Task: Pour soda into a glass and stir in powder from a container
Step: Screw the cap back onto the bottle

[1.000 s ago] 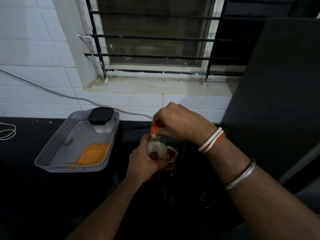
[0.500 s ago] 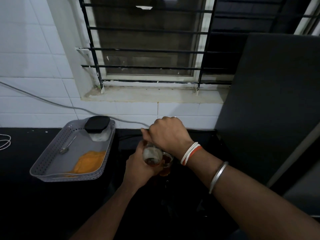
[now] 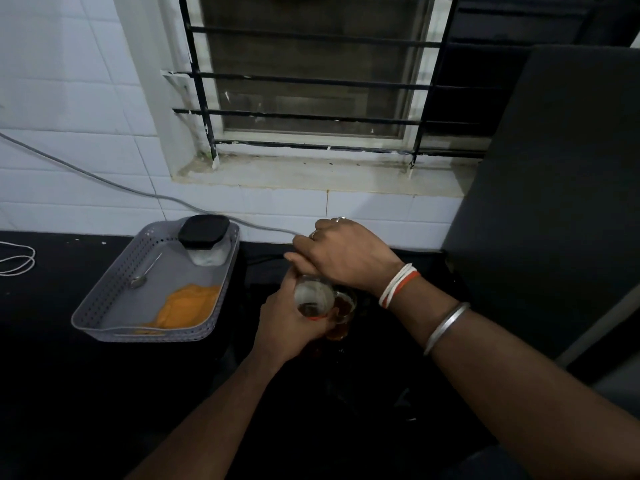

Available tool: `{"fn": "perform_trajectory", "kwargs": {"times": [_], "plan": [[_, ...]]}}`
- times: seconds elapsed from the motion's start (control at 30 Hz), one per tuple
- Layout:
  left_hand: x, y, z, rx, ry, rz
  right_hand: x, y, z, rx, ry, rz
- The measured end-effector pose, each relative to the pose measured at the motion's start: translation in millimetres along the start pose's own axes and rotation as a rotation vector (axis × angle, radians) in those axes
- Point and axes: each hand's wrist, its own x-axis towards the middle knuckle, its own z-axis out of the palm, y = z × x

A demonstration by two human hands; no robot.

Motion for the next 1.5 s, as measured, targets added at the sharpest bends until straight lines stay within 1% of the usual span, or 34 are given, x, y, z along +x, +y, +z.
{"fn": "perform_trajectory", "kwargs": {"times": [0.07,0.13,0.2,0.27,0.3,0.37,0.4,0.47,0.6,0.67,0.73,0.8,0.83,0.9,0.97,1.0,1.07,1.13,1.23,1.4,1.5], "plan": [[1.3,-1.3,0.2,-0.009,0.003,-0.007,4.1,-6.0,-1.3,-0.082,-0.043,0.088],[2.7,-2.4,1.0,0.007,-0.019,-0.008,5.9,-13.8,-7.3,-0.151,-0.076,0.218],[2.2,-1.7,0.9,0.02,-0.025,-0.006,6.7,-20.5,-10.3,-0.134,-0.137,0.291],[2.2,-1.0,-0.7,0.032,-0.014,-0.005,5.8,-19.0,-12.2,-0.079,-0.202,0.257],[1.6,-1.7,-1.3,0.04,-0.01,-0.007,5.2,-15.8,-14.0,-0.038,-0.198,0.189],[0.3,-4.6,-1.4,0.047,0.01,0.005,2.4,-8.1,-16.9,0.02,-0.137,0.026],[0.0,-6.6,-0.7,0.044,0.017,0.008,-0.2,-5.7,-16.2,0.04,-0.103,-0.024],[-1.1,-6.3,1.9,0.035,0.022,0.013,-6.2,-5.4,-11.9,0.052,-0.069,-0.019],[-2.8,-3.0,0.9,0.011,0.036,-0.005,-11.0,-24.8,-0.8,0.014,-0.037,0.144],[-3.6,-2.6,-0.8,0.014,0.044,-0.011,-11.4,-31.7,1.2,0.059,0.007,0.261],[-5.8,-1.7,-1.2,0.021,0.04,-0.015,-15.5,-38.6,-2.2,0.215,0.015,0.406],[-7.9,-0.4,-1.0,0.041,0.045,-0.039,-24.2,-45.9,-5.6,0.465,-0.037,0.526],[-7.8,-1.7,-0.8,0.067,0.057,-0.048,-29.8,-50.0,-4.0,0.572,-0.036,0.572],[-7.6,-4.9,-0.2,0.113,0.077,-0.045,-43.1,-57.9,1.5,0.677,-0.037,0.641],[-12.0,-13.8,1.9,0.127,0.05,-0.052,-56.8,-66.0,7.2,0.807,-0.132,0.718],[-16.4,-21.0,3.2,0.121,0.022,-0.087,-62.4,-69.3,9.1,0.914,-0.18,0.76],[-31.1,-36.2,7.0,0.126,-0.05,-0.153,-73.2,-74.1,11.1,1.073,-0.214,0.828],[-45.6,-48.1,11.8,0.167,-0.096,-0.151,-80.5,-77.5,7.0,1.063,-0.223,0.832],[-57.2,-45.7,21.3,0.195,-0.129,-0.152,-95.0,-81.0,-1.1,0.965,-0.197,0.854],[-70.1,-26.4,56.9,0.04,-0.229,-0.065,-151.5,-82.6,-7.1,1.015,-0.149,1.044],[-59.1,-27.6,84.8,-0.008,-0.366,0.071,-177.5,-78.3,-4.9,0.966,-0.072,1.211]]}}
